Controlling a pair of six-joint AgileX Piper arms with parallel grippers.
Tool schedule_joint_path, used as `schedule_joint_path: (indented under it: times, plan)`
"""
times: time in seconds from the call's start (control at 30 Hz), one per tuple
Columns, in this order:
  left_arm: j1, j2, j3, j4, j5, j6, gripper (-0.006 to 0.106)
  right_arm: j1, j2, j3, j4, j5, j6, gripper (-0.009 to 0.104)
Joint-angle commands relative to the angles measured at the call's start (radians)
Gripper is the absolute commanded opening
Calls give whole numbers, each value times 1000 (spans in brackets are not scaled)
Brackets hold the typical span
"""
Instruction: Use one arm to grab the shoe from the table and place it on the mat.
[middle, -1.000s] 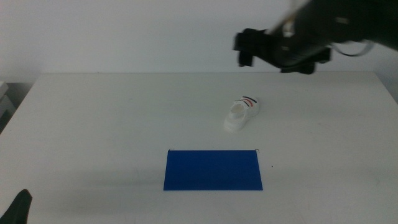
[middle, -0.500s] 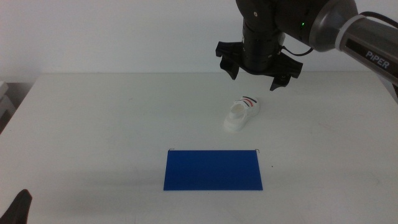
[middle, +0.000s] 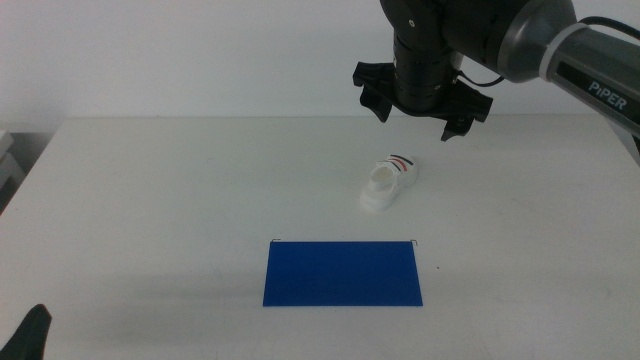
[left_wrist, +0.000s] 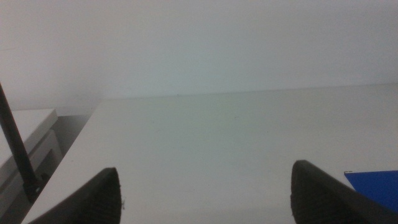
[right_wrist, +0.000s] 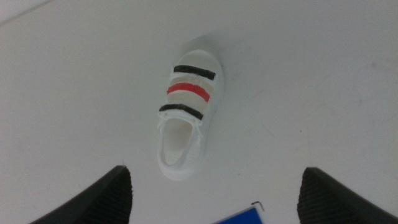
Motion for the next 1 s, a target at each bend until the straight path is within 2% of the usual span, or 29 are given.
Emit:
schedule_joint_path:
  times: [0.0,0.1,0.47,0.97]
  plan:
    - [-4,-14,7,-10,-82,-5,94,-4,-59,-34,-61,22,61,92]
    - [-4,-14,7,-10,-82,-5,94,0,-39,-50,-80,15,68,92]
    - [-4,-14,7,-10,-82,-5,94,-1,133,-266,-15,54,149,92]
    - [-4,-14,7,-10,-82,-5,94,-49,285,-283,-9,47,220,92]
